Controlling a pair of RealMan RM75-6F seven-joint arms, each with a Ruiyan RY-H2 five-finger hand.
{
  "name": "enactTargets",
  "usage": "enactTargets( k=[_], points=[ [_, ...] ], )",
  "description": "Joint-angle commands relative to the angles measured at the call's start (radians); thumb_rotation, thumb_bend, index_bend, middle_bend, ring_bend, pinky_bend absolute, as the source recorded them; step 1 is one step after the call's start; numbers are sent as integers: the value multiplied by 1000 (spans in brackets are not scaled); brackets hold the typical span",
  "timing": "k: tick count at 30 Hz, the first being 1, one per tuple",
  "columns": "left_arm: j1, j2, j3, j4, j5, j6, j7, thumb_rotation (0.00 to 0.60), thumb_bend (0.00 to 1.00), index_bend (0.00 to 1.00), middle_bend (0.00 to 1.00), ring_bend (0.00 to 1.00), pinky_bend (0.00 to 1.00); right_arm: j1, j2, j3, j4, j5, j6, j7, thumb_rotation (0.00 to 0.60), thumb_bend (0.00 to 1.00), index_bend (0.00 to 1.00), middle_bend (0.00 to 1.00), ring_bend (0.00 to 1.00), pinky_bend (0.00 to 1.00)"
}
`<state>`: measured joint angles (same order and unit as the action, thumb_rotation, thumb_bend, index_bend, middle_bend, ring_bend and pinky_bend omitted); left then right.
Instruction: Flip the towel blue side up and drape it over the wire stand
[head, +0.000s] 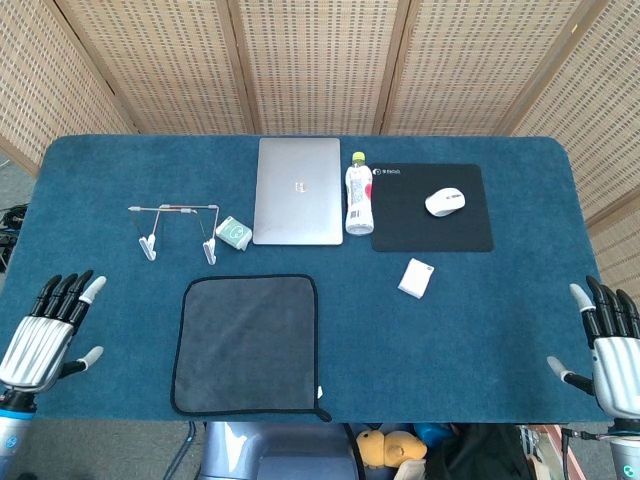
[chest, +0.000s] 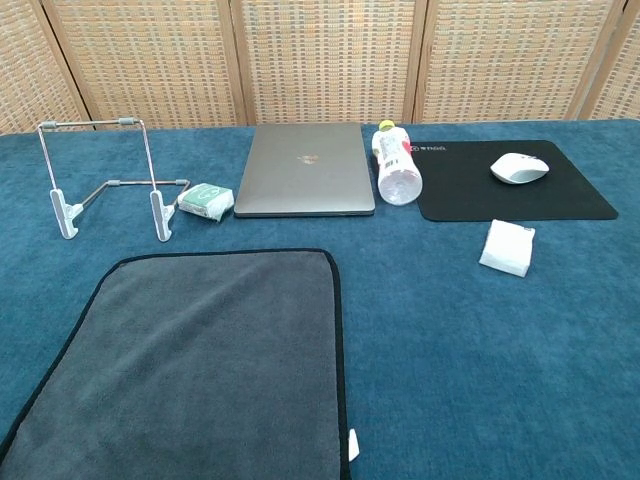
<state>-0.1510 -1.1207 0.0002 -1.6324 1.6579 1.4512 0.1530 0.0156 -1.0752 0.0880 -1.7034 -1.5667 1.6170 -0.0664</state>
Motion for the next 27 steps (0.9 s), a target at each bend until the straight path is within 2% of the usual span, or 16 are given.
enactTargets(
  k=[1,5,9,15,18,27],
  points=[
    [-68,-55,15,137,76,-57,-92,600,212,0,0,0,0,1,-1,1,2,5,-4,-3,600,0,0,0,0,0],
    [-125,-121,34,303,164,-63,-177,600,221,0,0,0,0,4,-2,2,4,15,-15,-6,600,0,0,0,0,0],
    [-180,-213,61,523,261,-21,-288,600,226,0,0,0,0,7,-2,6,3,23,-20,-9,600,0,0,0,0,0],
    [-237,-355,92,819,320,31,-415,600,237,0,0,0,0,13,-7,8,7,37,-36,-19,600,0,0,0,0,0],
    [-251,-399,108,900,327,41,-440,600,241,0,0,0,0,16,-9,10,8,43,-41,-22,600,0,0,0,0,0],
    [-292,-473,151,1008,343,36,-442,600,243,0,0,0,0,21,-12,12,12,55,-53,-24,600,0,0,0,0,0]
  ],
)
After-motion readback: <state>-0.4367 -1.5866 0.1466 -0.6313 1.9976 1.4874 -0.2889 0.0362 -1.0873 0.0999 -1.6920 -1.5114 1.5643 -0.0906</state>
